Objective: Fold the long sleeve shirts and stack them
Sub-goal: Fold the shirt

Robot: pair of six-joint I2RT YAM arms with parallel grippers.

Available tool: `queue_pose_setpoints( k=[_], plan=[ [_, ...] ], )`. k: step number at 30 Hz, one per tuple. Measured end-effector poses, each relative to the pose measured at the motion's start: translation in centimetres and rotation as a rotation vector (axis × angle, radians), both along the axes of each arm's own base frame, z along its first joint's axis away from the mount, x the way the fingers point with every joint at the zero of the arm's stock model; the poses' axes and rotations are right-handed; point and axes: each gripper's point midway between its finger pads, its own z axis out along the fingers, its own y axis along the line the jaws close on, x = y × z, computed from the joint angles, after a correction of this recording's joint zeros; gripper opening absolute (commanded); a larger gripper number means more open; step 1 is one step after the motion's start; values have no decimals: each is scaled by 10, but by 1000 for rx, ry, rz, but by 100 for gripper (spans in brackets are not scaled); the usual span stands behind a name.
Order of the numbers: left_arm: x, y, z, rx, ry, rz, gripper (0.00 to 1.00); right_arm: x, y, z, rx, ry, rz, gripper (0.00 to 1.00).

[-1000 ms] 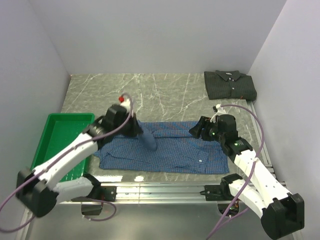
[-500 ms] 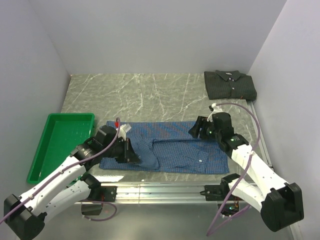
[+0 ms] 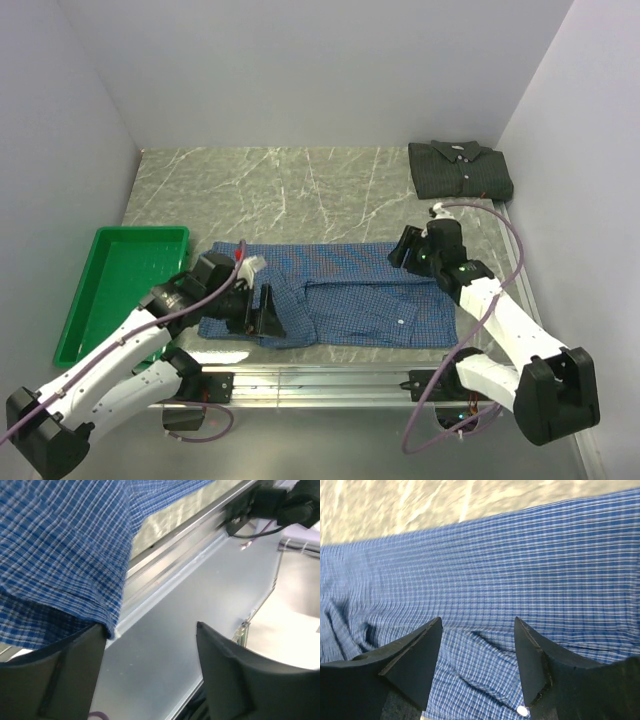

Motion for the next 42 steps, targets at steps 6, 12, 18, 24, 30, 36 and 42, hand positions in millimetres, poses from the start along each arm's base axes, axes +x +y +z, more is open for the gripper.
queue_pose_setpoints(
  k=[6,12,18,24,30,36,42],
  plan=[
    [62,-4,59,80,-188,139,81,14,-22,2,88,15,-111,65],
    [143,13,62,188,-294,383,75,30,-21,-1,205,30,-138,62],
    [222,66,15,271,-241,666,74,48,-21,-14,299,68,-189,60],
    [260,106,-48,326,-118,836,72,62,-31,-43,386,135,-277,59],
    [270,125,-100,341,33,924,71,61,-47,-79,431,221,-365,58],
    [283,126,-100,305,50,965,72,76,-55,-78,445,225,-391,59],
    [317,122,-97,267,53,978,74,114,-69,-76,409,237,-425,59]
  ],
)
